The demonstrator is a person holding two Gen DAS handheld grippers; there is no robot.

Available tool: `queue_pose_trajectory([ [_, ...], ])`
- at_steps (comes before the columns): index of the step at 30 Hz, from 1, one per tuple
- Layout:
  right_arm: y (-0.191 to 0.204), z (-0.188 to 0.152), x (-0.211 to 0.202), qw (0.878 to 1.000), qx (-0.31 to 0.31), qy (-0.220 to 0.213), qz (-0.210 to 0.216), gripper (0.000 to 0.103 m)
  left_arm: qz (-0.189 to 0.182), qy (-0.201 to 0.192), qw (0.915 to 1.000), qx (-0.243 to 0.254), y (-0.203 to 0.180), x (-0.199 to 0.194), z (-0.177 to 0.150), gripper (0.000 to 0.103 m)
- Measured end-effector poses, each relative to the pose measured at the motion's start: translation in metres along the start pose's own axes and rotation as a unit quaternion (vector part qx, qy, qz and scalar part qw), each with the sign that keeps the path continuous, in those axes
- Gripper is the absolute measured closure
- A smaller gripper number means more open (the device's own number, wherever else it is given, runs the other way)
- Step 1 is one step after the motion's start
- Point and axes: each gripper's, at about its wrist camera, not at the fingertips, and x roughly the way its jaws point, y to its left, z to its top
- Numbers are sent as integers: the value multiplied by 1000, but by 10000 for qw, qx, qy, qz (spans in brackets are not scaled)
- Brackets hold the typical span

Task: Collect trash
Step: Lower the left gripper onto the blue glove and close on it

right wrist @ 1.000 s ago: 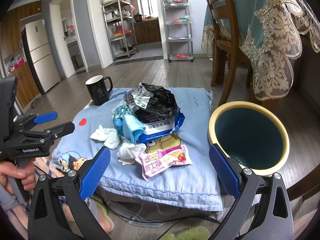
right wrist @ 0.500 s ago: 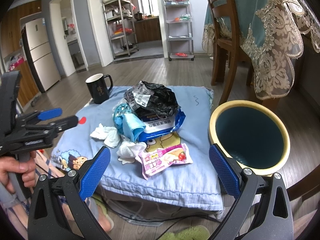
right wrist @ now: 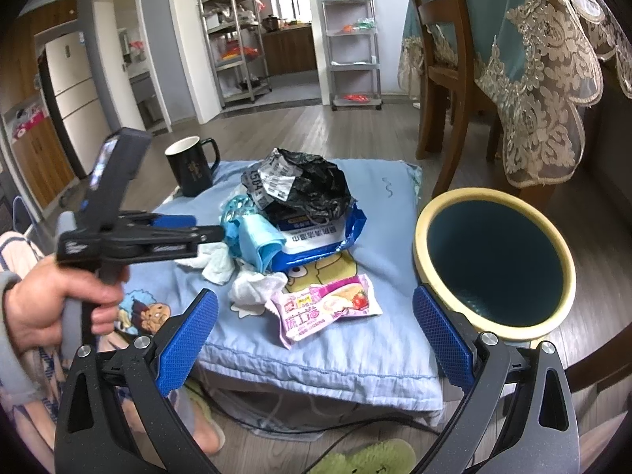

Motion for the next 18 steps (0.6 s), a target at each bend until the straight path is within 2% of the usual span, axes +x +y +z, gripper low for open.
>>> queue_pose_trajectory([
  [3, 0, 0, 2, 10000, 1, 46, -10, 5, 121, 124, 9998, 21, 5, 13, 5, 63],
  [4, 0, 0, 3, 10000, 6, 63, -13, 5, 56, 170, 9998, -27, 6, 16, 5, 65],
  [12, 1, 0, 10, 9997, 102, 209, 42, 5, -314, 258, 9991, -119, 6, 27, 6, 66],
  [18, -1, 0, 15, 9994, 194, 289, 54, 5, -287, 342, 9988, -175, 8, 35, 7, 68],
])
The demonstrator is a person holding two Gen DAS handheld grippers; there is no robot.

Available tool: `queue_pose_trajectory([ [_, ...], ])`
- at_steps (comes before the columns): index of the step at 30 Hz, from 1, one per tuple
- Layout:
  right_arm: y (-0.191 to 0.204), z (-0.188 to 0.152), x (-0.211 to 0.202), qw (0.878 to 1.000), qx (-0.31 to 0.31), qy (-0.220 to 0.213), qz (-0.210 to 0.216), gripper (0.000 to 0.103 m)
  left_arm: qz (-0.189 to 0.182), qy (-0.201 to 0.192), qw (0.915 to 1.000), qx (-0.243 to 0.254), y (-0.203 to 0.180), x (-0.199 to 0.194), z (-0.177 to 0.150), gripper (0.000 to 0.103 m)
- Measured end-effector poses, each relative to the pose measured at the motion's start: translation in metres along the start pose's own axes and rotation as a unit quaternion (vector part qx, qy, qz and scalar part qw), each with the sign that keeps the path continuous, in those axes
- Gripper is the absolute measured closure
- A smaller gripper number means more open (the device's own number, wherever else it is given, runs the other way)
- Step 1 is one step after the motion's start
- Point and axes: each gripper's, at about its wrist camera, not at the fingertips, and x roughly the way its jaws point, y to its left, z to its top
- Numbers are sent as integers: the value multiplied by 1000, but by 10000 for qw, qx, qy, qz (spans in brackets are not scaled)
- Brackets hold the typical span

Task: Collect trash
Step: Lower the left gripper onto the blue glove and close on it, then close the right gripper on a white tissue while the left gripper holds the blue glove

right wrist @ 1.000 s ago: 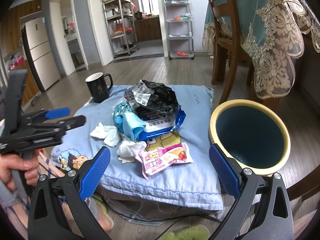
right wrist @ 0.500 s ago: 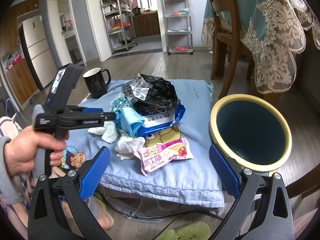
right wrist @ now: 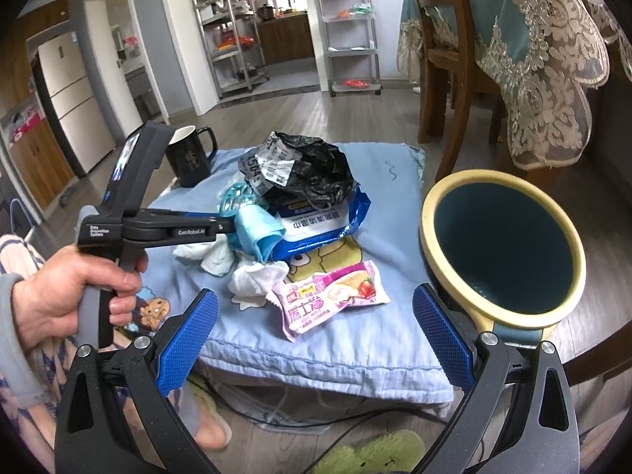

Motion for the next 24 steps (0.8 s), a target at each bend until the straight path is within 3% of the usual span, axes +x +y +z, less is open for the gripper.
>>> queue_pose_trajectory([
  [1, -1, 0, 1, 10000, 21, 17, -1, 5, -21, 23, 10000, -21, 1, 1, -1, 75],
  [5, 0, 0, 6, 9999, 68, 87, 56, 5, -109, 43, 9999, -62, 4, -1, -2, 86],
  [11, 8, 2, 23, 9993, -1, 229, 281, 5, -282, -298, 9978, -527, 21, -25, 3, 87],
  [15, 19, 4, 45, 9982, -123, 383, 441, 9, -538, -660, 9919, -947, 38, -45, 9, 88],
  [24, 18, 4, 95, 9926, 238, 920, 760, 41, -695, -993, 9862, -1131, 49, -64, 9, 88],
])
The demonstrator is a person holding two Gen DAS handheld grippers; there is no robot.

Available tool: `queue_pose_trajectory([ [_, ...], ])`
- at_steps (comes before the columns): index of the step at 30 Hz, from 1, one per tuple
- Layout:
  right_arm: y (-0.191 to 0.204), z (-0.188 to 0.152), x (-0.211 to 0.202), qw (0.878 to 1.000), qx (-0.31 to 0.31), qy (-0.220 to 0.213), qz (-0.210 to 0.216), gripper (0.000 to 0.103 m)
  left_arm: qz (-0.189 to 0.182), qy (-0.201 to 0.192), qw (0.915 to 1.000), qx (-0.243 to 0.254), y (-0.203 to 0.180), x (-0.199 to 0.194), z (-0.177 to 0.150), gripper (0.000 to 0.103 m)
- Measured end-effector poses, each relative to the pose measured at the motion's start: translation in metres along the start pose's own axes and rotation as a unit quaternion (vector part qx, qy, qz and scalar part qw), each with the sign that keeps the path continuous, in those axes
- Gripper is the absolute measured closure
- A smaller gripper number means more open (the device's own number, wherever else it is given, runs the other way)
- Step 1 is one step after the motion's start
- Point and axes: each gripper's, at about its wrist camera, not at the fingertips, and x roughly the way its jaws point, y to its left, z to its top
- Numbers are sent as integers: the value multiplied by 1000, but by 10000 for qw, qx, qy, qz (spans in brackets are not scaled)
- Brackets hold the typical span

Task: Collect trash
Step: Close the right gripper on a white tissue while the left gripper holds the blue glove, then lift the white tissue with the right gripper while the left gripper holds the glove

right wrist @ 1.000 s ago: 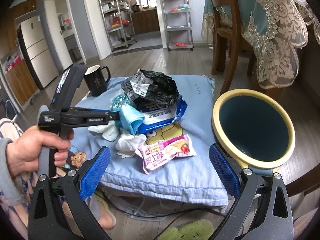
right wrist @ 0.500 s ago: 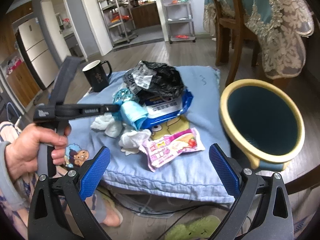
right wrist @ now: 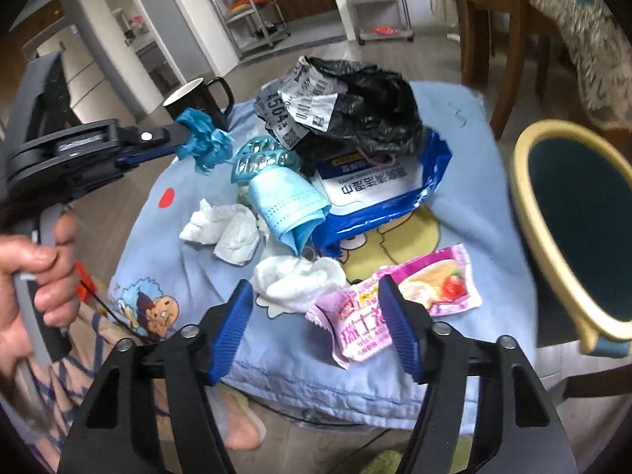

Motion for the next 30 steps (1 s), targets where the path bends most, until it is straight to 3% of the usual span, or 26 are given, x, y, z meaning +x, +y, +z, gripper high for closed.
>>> queue_pose_trajectory([
  [2, 1, 2, 6, 9999, 14, 47, 90, 50, -19, -35, 10000, 21, -2, -3, -1, 88],
  [6, 12, 4, 11, 9994, -220, 106, 229, 87, -17, -124, 9998, 133, -6, -8, -1, 88],
  [7, 15, 4, 10, 9992, -295, 95, 259, 90, -30, -159, 9998, 142, -6, -10, 0, 88],
  [11, 24, 8, -2, 9978, -405, -171, 499, 96, -65, -293, 9995, 101, -5, -19, 2, 88],
  [21, 12, 20, -18, 9950, -26, -618, 785, 96, -85, -422, 9990, 87, -5, -27, 4, 88],
  [30, 0, 37, -59, 9778, 336, -1289, 1620, 96, -121, -492, 9987, 80, -3, -31, 6, 88],
])
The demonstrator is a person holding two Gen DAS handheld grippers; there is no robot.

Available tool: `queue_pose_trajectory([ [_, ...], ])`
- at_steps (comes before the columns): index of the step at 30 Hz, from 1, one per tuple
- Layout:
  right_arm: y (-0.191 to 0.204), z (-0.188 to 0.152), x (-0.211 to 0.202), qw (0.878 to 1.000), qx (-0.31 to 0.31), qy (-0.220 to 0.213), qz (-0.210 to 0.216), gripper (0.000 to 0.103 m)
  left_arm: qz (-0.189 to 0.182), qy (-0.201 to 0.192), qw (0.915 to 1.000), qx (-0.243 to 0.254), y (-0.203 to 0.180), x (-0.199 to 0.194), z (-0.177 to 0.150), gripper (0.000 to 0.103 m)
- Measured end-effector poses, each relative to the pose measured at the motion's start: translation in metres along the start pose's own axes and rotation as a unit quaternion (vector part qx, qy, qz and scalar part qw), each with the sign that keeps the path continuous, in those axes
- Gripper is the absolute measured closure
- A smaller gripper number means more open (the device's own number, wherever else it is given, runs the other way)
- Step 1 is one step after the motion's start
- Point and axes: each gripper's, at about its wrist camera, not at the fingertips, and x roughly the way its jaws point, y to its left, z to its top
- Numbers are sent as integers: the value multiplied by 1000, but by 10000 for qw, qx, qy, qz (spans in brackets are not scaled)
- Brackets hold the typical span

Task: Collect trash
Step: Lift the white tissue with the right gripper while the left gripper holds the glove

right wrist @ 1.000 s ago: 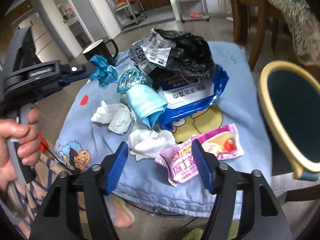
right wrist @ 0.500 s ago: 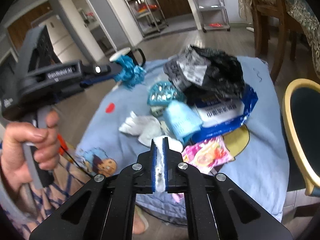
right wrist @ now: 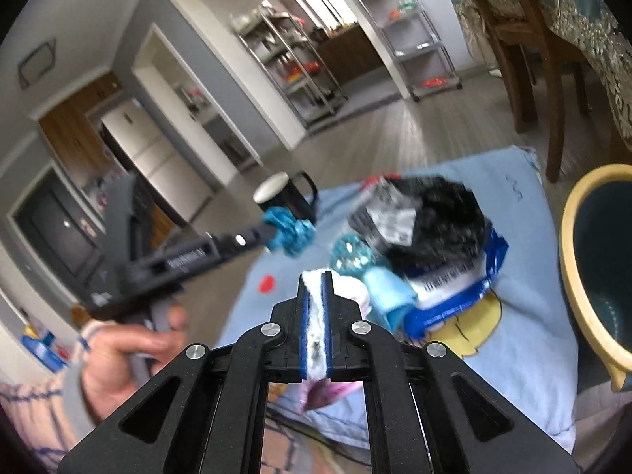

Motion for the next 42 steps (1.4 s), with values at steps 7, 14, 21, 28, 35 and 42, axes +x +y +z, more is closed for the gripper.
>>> queue_pose_trajectory([
  [7, -20, 3, 6, 9991, 259, 1, -324, 96, -20, 3, 10000, 60, -6, 0, 0, 88],
  [14, -71, -23, 30, 9847, 776, 742, -1372, 94, -42, 51, 10000, 14, -5, 0, -3, 88],
  [21, -86, -34, 29, 9760, 885, 928, -1762, 80, -76, 90, 9999, 108, -11, 4, -4, 87],
  [28, -89, -26, 23, 9726, 940, 715, -2000, 70, -54, 84, 9999, 61, -9, 3, -5, 87],
  [35, -59, -3, 11, 9808, 167, 266, -1926, 48, -31, 56, 10000, 53, -6, 1, -5, 87],
  [42, -45, -7, 29, 9618, -595, 533, -2618, 43, 60, 35, 9999, -78, 4, 0, -4, 87],
])
